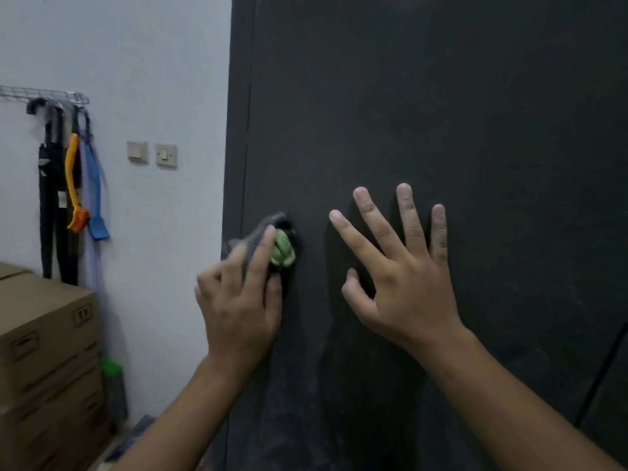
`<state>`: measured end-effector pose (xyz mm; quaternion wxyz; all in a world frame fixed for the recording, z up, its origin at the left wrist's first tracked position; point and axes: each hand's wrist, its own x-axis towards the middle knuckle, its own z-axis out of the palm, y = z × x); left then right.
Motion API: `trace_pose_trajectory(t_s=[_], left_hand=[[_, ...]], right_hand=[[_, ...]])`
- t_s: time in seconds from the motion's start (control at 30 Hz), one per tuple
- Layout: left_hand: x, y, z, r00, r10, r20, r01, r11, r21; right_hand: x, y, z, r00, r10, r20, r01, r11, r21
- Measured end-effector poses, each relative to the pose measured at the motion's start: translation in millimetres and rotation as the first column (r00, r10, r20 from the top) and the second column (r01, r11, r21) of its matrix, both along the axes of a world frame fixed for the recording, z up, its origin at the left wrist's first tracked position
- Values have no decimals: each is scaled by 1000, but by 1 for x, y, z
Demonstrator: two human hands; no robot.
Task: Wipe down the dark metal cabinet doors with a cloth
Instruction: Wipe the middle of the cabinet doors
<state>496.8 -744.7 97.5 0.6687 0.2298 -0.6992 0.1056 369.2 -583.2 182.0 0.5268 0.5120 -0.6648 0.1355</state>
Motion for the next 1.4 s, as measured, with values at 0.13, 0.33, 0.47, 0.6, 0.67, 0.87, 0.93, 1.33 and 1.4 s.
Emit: trace_pose_trajectory(t_s=[0.13, 0.33, 0.47, 0.6, 0.67, 0.87, 0.93, 1.33, 1.4], left_hand=[[14, 1, -47, 979, -22, 204, 50, 990, -130], [25, -22, 9, 997, -79, -21, 80, 996, 43], [23, -27, 30, 988, -77, -133, 94, 987, 130], [19, -19, -23, 993, -58, -105, 72, 988, 139], [22, -16, -59, 996, -60, -71, 73, 979, 191], [33, -13, -75, 992, -122, -30, 125, 963, 239], [32, -17, -53, 991, -123, -62, 133, 971, 201], [-2, 25, -162, 992, -58, 111, 48, 995, 92], [1, 29, -172, 988, -80, 129, 65, 990, 122]], right_hand=[[-1, -3, -3, 1000, -1, -5, 1, 1000, -18], [-1, -7, -4, 1000, 13, 1, -13, 998, -64], [-1, -7, -5, 1000, 21, -4, -21, 997, -75], [1, -9, -6, 1000, 26, 10, -25, 996, -90], [2, -10, -7, 1000, 24, 13, -22, 996, -92], [8, -15, -10, 999, 34, 28, -31, 995, -96], [9, -15, -10, 998, 45, 32, -42, 994, -96], [3, -8, -14, 997, 79, 11, -78, 997, -18], [0, -6, -18, 996, 85, -18, -85, 996, 6]])
